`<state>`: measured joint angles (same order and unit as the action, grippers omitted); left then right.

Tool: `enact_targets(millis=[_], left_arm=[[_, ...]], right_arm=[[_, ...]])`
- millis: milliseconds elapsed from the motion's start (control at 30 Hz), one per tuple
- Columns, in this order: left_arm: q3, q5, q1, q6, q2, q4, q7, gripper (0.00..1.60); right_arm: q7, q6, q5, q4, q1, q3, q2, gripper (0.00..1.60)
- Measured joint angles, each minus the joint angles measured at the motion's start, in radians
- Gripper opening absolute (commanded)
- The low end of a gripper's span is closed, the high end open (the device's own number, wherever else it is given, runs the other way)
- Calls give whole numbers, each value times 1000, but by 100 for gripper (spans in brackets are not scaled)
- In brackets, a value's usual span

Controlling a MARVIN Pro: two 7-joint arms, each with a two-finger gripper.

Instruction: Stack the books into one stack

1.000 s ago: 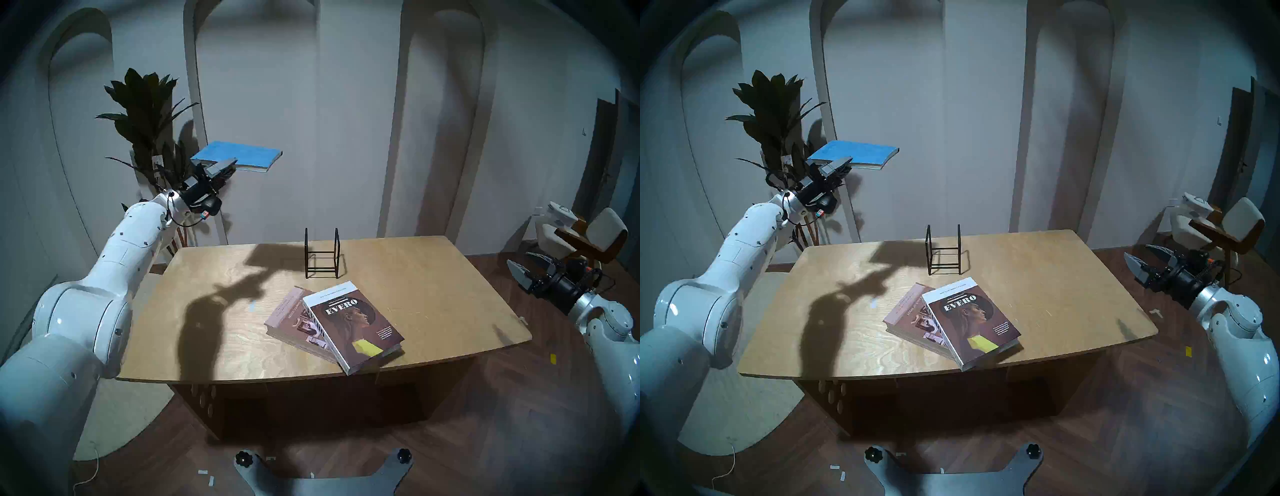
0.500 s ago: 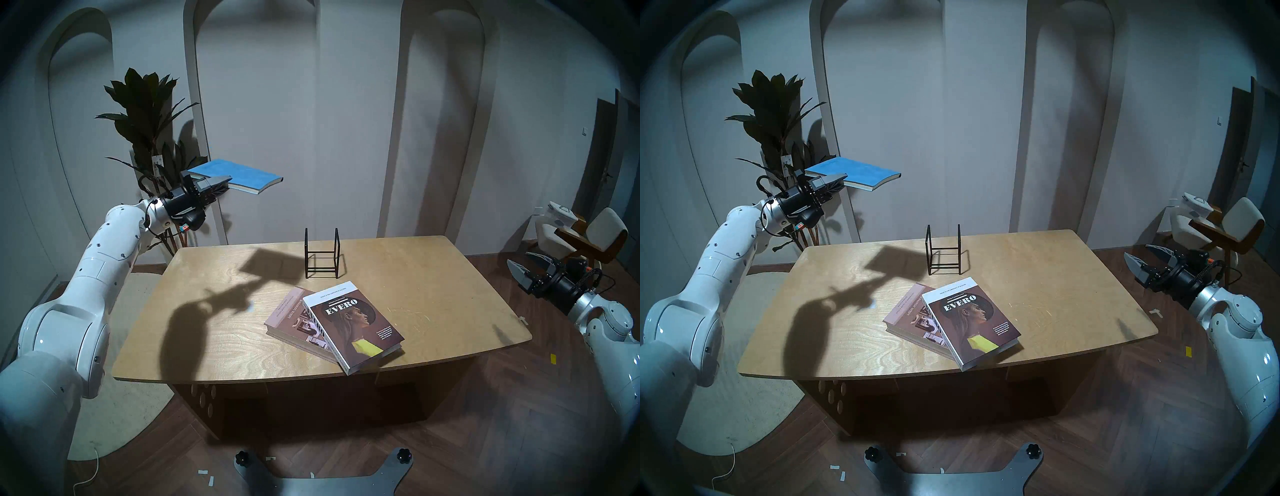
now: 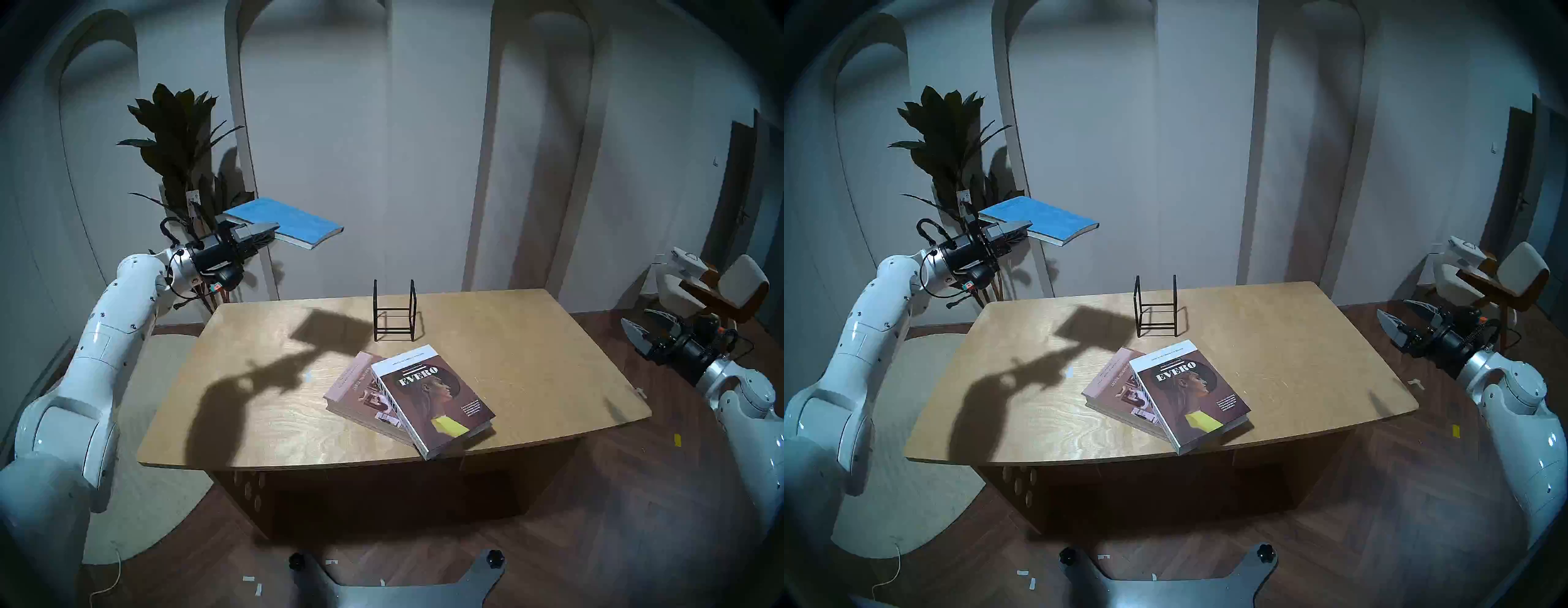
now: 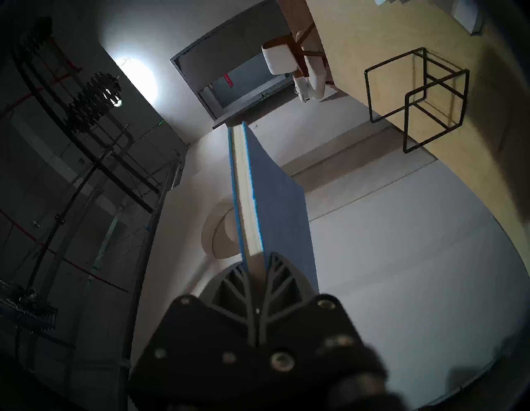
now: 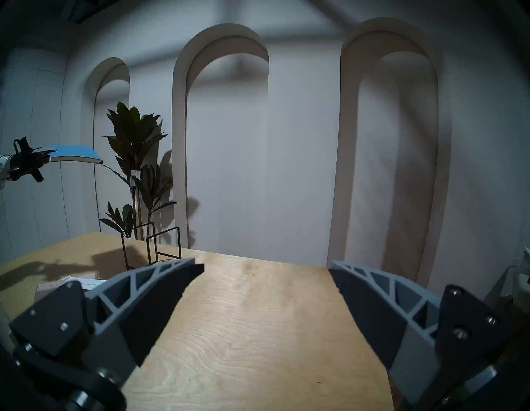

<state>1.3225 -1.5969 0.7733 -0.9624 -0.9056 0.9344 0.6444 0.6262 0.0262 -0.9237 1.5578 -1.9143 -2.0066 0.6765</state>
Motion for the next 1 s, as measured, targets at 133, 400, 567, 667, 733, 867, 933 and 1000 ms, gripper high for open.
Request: enact_targets(millis=[133, 400, 567, 667, 733, 867, 933, 1000], left_arm=[[1, 34, 37, 0, 16, 49, -29, 0], [7, 111, 126, 0, 47, 155, -78, 0], [23, 170, 189, 0, 72, 222, -121, 0], [37, 201, 220, 0, 83, 250, -144, 0], [48, 231, 245, 0, 92, 270, -165, 0], [67, 296, 294, 0, 109, 309, -214, 0], [72, 321, 310, 0, 113, 324, -234, 0], [76, 353, 330, 0, 116, 343, -260, 0]], right_arm=[[0, 0, 0, 0, 0, 0, 0, 160], [0, 0, 0, 0, 0, 0, 0, 160], [0, 0, 0, 0, 0, 0, 0, 160], [0, 0, 0, 0, 0, 0, 0, 160], [0, 0, 0, 0, 0, 0, 0, 160], [0, 0, 0, 0, 0, 0, 0, 160], [0, 0, 0, 0, 1, 0, 0, 160], [0, 0, 0, -2, 4, 4, -1, 160]])
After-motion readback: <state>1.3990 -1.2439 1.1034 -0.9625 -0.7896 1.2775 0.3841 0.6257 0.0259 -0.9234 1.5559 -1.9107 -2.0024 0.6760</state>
